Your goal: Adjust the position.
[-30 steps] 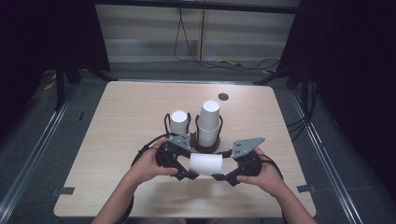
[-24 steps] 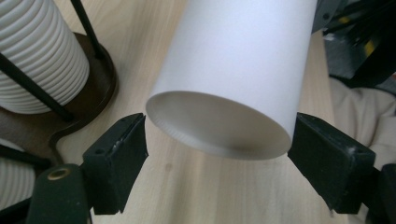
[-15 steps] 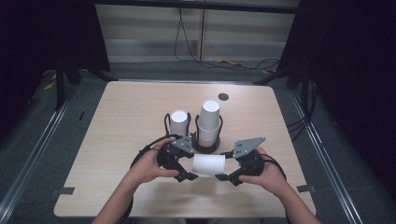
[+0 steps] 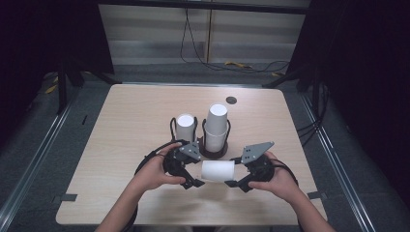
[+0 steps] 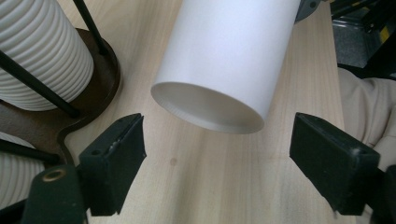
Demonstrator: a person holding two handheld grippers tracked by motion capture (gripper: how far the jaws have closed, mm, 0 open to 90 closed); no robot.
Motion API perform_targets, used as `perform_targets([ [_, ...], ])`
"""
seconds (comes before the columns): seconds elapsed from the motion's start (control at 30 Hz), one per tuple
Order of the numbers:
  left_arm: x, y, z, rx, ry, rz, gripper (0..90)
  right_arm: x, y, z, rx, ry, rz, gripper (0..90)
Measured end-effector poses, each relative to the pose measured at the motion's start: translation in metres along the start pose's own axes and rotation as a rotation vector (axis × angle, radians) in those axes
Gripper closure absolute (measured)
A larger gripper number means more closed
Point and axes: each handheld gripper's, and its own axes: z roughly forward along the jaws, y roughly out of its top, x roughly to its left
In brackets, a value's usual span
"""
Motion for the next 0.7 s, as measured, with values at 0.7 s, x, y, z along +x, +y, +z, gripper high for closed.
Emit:
perform_targets([
  [0.7, -0.012, 0.011, 0.007, 0.063, 0.042, 0.111, 17.6, 0.004, 0.002, 0.005, 0.021, 0.019, -0.015, 23.5],
])
